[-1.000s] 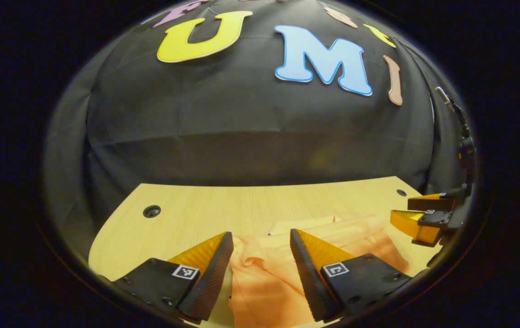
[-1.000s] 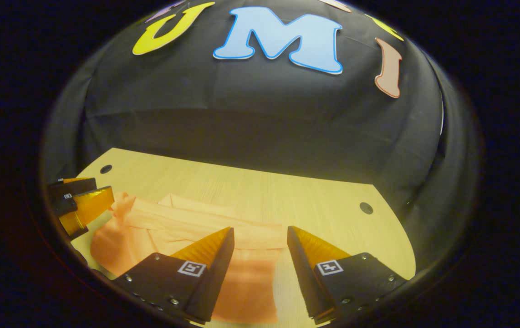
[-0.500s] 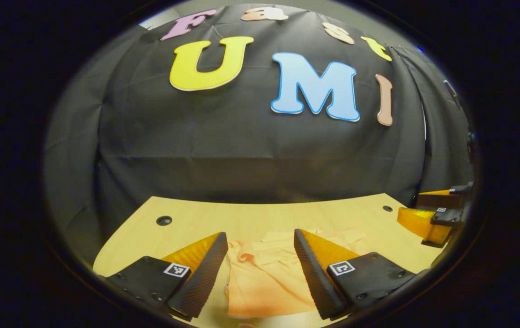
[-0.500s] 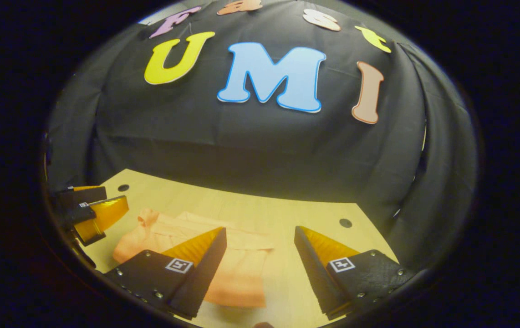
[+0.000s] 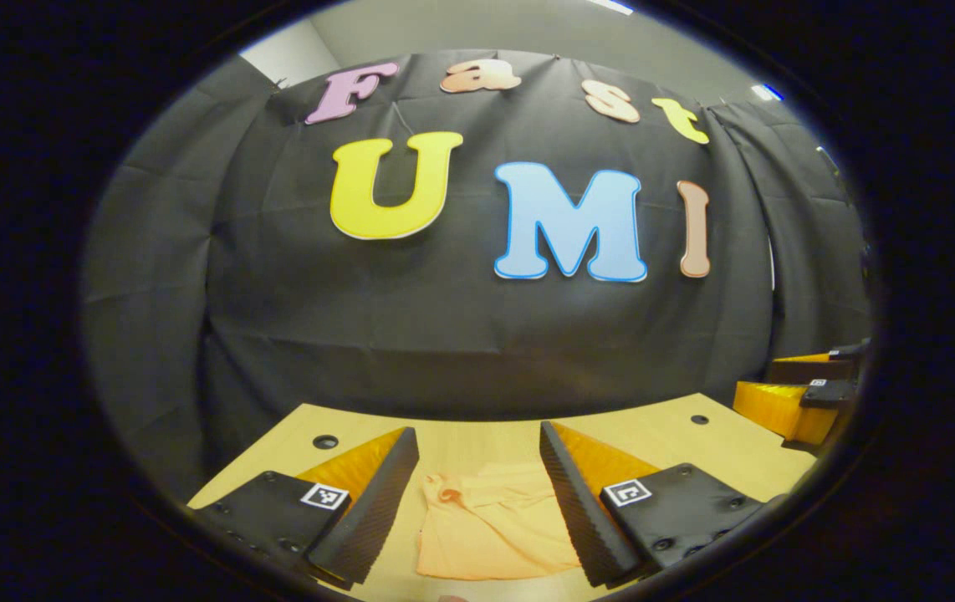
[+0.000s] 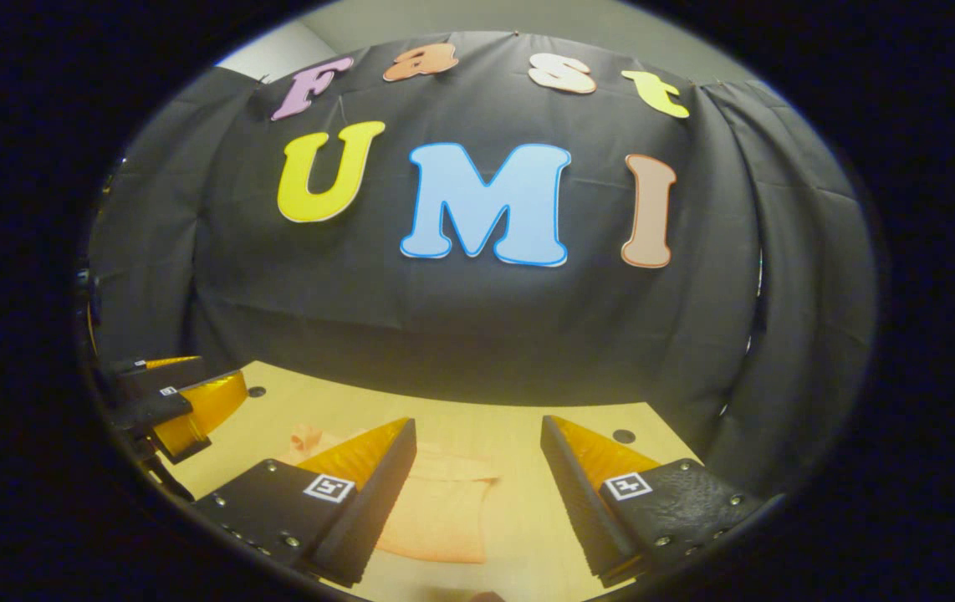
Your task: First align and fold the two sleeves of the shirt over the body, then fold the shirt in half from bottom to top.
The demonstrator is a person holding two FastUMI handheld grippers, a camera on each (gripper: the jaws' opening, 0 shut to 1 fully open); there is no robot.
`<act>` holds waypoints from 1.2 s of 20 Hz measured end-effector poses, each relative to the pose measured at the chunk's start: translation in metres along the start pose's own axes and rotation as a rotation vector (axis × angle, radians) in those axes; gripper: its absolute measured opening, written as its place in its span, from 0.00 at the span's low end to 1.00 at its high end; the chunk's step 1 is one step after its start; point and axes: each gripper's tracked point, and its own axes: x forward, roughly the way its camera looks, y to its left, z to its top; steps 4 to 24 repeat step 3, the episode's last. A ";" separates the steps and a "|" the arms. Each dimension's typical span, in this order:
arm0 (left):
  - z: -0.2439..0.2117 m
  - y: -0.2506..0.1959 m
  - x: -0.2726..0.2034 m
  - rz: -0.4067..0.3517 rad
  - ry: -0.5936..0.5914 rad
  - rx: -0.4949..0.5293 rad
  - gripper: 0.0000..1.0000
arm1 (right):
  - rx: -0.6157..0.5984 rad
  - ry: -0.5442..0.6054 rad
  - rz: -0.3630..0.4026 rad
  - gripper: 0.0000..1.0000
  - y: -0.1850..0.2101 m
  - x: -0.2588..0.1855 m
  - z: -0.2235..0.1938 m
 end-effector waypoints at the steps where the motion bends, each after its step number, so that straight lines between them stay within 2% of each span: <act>1: 0.007 -0.003 -0.006 0.007 -0.018 -0.001 0.94 | 0.012 -0.014 0.008 0.93 -0.002 -0.004 0.004; 3: 0.018 -0.007 -0.019 0.024 -0.046 0.000 0.94 | 0.035 -0.035 0.019 0.93 -0.007 -0.013 0.009; 24: 0.018 -0.007 -0.019 0.024 -0.046 0.000 0.94 | 0.035 -0.035 0.019 0.93 -0.007 -0.013 0.009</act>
